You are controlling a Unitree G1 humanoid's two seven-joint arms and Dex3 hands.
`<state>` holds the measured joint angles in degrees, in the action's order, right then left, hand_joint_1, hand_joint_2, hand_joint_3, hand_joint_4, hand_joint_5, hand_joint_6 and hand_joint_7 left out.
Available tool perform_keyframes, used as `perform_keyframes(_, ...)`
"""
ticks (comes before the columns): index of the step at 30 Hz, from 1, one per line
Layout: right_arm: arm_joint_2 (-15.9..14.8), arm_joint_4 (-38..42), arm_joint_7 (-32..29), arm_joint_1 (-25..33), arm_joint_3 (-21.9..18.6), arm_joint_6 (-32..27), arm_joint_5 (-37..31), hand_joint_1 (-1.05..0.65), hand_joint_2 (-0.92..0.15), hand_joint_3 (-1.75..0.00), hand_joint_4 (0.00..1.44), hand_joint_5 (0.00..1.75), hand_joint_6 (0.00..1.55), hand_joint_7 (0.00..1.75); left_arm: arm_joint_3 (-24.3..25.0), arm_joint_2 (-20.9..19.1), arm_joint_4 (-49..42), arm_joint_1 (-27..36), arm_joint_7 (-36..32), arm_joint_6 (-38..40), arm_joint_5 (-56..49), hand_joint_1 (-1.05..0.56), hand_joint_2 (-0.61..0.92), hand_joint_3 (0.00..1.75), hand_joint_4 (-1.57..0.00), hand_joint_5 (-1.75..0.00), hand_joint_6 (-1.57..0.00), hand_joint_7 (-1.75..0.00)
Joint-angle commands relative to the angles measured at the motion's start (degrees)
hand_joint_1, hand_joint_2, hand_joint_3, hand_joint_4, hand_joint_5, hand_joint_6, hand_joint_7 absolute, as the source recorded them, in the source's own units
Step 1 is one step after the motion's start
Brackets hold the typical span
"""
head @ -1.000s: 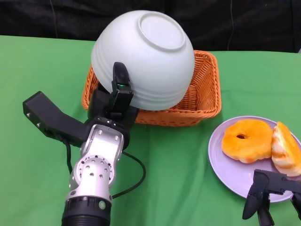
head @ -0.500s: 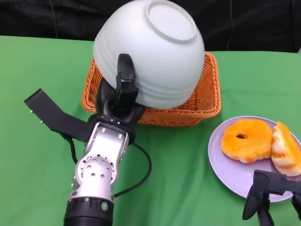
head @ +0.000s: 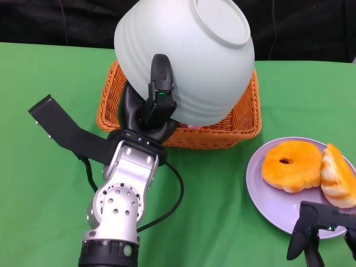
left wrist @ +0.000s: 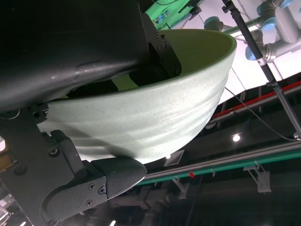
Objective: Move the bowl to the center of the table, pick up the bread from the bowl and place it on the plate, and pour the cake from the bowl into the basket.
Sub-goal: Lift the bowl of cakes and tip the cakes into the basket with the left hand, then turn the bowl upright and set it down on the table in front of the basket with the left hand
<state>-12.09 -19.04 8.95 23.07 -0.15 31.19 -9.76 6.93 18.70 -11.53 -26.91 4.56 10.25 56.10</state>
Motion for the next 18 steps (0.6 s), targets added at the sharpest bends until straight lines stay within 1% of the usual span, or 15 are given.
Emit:
perform_keyframes(1, -0.62, -0.05, -0.22, 0.61, -0.53, 0.35, 0.28, 0.27, -0.2, -1.75, 0.96, 1.75, 0.81, 1.51, -2.82, 0.83, 5.17, 3.39, 2.13, -1.71, -5.66, -0.29, 0.31, 1.7, -1.07, -1.75, -0.85, -1.75)
perform_keyframes(2, -0.54, -0.06, -0.28, 0.83, -0.48, 0.35, 0.24, 0.27, -0.2, -1.75, 0.96, 1.75, 0.81, 1.51, -4.9, -1.58, 8.03, 5.34, 3.1, -2.71, -9.81, -0.26, 0.33, 1.68, -1.07, -1.75, -0.85, -1.75)
perform_keyframes(3, -0.49, -0.07, -0.32, 0.97, -0.45, 0.35, 0.22, 0.27, -0.2, -1.75, 0.96, 1.75, 0.81, 1.51, -6.28, -3.07, 10.07, 6.76, 3.77, -3.37, -12.83, -0.24, 0.35, 1.67, -1.06, -1.75, -0.85, -1.75)
perform_keyframes(4, -0.46, -0.08, -0.35, 1.05, -0.43, 0.35, 0.2, 0.27, -0.2, -1.75, 0.96, 1.75, 0.81, 1.51, -6.95, -3.67, 11.28, 7.62, 4.17, -3.64, -14.64, -0.23, 0.36, 1.67, -1.06, -1.75, -0.85, -1.75)
perform_keyframes(5, -0.46, -0.08, -0.36, 1.05, -0.43, 0.35, 0.2, 0.27, -0.2, -1.75, 0.96, 1.75, 0.81, 1.51, -6.9, -3.43, 11.58, 7.86, 4.27, -3.53, -15.15, -0.23, 0.36, 1.66, -1.06, -1.75, -0.85, -1.75)
perform_keyframes(6, -0.31, -0.28, -0.4, 1.15, -0.33, -0.03, 0.18, 0.27, -0.2, -1.75, 0.97, 1.75, 0.81, 1.51, -8.16, -5.68, 14.83, 10.1, 4.4, -3.49, -18.38, -0.22, 0.36, 1.66, -1.06, -1.75, -0.85, -1.75)
perform_keyframes(7, -0.2, -0.42, -0.43, 1.22, -0.25, -0.31, 0.16, 0.27, -0.2, -1.75, 0.97, 1.75, 0.81, 1.51, -9.09, -7.33, 17.32, 11.79, 4.49, -3.42, -20.84, -0.19, 0.36, 1.59, -1.07, -1.75, -0.85, -1.72)
perform_keyframes(9, -0.12, -0.4, -0.48, 1.27, -0.22, -0.62, 0.18, 0.27, -0.2, -1.75, 0.96, 1.75, 0.81, 1.51, -10.69, -10.06, 21.4, 14.75, 5.08, -3.89, -25.33, -0.17, 0.36, 1.55, -1.07, -1.75, -0.86, -1.71)
perform_keyframes(11, -0.13, -0.02, -0.52, 1.2, -0.24, -0.45, 0.28, 0.26, -0.21, -1.75, 0.95, 1.75, 0.81, 1.51, -11.91, -11.92, 24.0, 16.94, 6.03, -5.11, -29.13, -0.11, 0.37, 1.48, -1.07, -1.75, -0.86, -1.7)
perform_keyframes(13, -0.06, 0.2, -0.58, 1.12, -0.17, -0.32, 0.32, 0.26, -0.21, -1.75, 0.95, 1.75, 0.81, 1.51, -12.52, -12.84, 25.56, 18.28, 6.23, -5.51, -31.5, -0.1, 0.37, 1.46, -1.07, -1.75, -0.87, -1.7)
perform_keyframes(16, 0.0, 0.34, -0.62, 1.04, -0.1, -0.24, 0.32, 0.26, -0.21, -1.75, 0.96, 1.75, 0.81, 1.51, -12.73, -13.09, 26.61, 19.15, 6.16, -5.4, -33.17, -0.11, 0.36, 1.44, -1.07, -1.75, -0.89, -1.69)
perform_keyframes(18, -0.04, -0.03, -0.5, 1.15, -0.14, -0.74, 0.42, 0.26, -0.21, -1.75, 0.96, 1.75, 0.81, 1.51, -13.4, -14.08, 27.78, 20.43, 6.32, -6.91, -36.25, -0.11, 0.38, 1.4, -1.08, -1.75, -0.91, -1.66)
